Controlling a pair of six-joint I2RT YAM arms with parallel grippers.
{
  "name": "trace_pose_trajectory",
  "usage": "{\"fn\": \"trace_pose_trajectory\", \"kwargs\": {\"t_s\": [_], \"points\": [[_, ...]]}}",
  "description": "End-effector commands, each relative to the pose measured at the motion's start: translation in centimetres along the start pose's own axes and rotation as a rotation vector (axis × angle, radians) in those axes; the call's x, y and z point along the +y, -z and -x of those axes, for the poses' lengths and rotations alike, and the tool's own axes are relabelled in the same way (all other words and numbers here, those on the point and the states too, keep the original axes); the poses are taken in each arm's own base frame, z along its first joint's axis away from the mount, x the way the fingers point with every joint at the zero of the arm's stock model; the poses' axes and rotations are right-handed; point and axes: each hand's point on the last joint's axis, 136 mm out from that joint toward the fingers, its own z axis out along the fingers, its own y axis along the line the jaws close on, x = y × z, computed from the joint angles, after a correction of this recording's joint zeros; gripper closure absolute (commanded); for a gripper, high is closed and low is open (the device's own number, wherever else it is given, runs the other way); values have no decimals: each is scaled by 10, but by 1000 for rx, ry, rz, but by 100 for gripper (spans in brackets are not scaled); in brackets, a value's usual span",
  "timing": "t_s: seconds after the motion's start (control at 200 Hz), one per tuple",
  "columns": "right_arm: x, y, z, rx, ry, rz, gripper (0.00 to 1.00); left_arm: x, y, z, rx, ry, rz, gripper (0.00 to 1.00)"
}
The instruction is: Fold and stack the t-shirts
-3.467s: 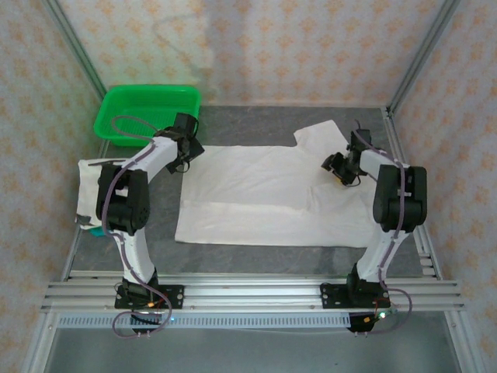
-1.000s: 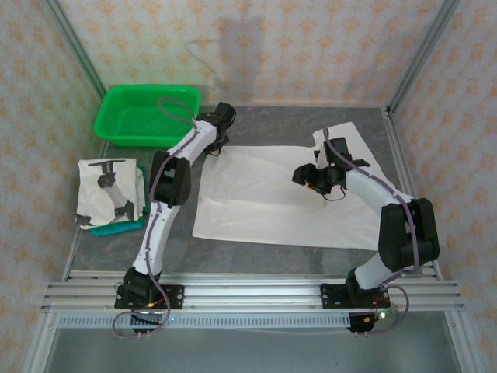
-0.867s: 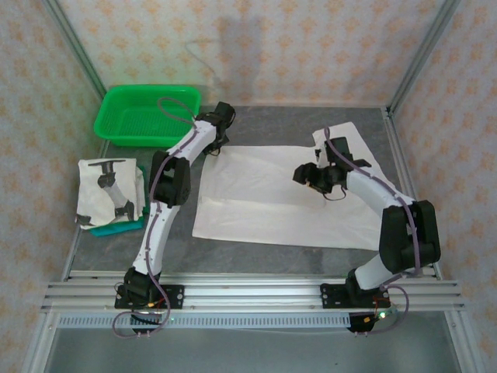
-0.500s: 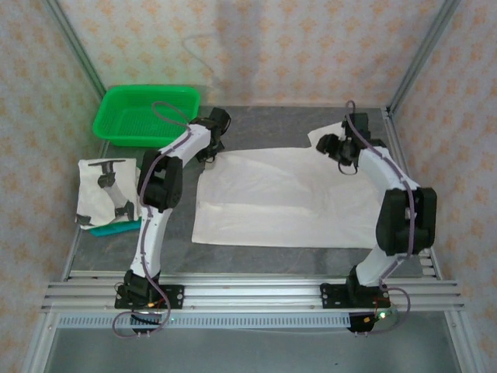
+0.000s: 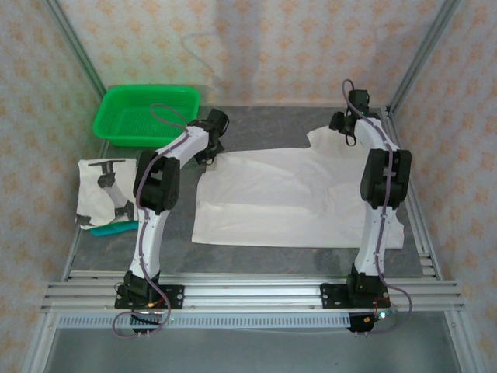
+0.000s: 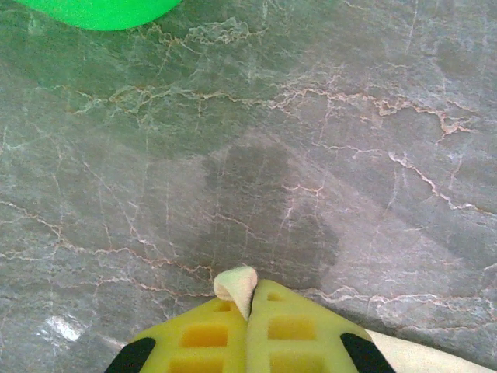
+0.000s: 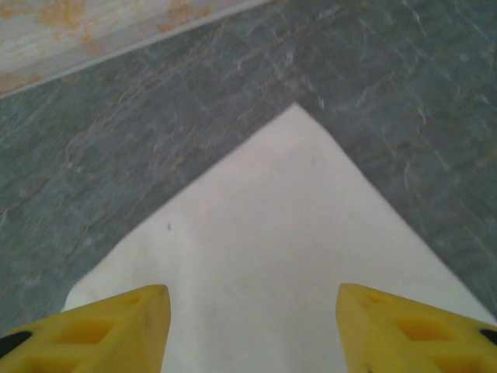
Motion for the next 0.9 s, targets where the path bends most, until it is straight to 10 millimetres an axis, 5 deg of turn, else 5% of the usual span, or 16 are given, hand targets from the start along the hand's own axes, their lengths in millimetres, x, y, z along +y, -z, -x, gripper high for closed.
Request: {"fn": "trace_pose_trajectory", "kwargs": {"t_s": [0.0, 0.355, 0.64, 0.896], "points": [[-12, -19, 3, 29, 51, -51, 41, -1, 11, 5, -17, 12, -17, 100], [-19, -76, -14, 128, 107, -70, 41, 2, 19, 5, -17, -13, -8, 100], [-25, -86, -58, 304, 141, -87, 49, 2, 21, 2, -16, 2, -21, 100], [-12, -85, -97, 419, 307, -160, 53, -1, 23, 4, -15, 3, -30, 100]]}}
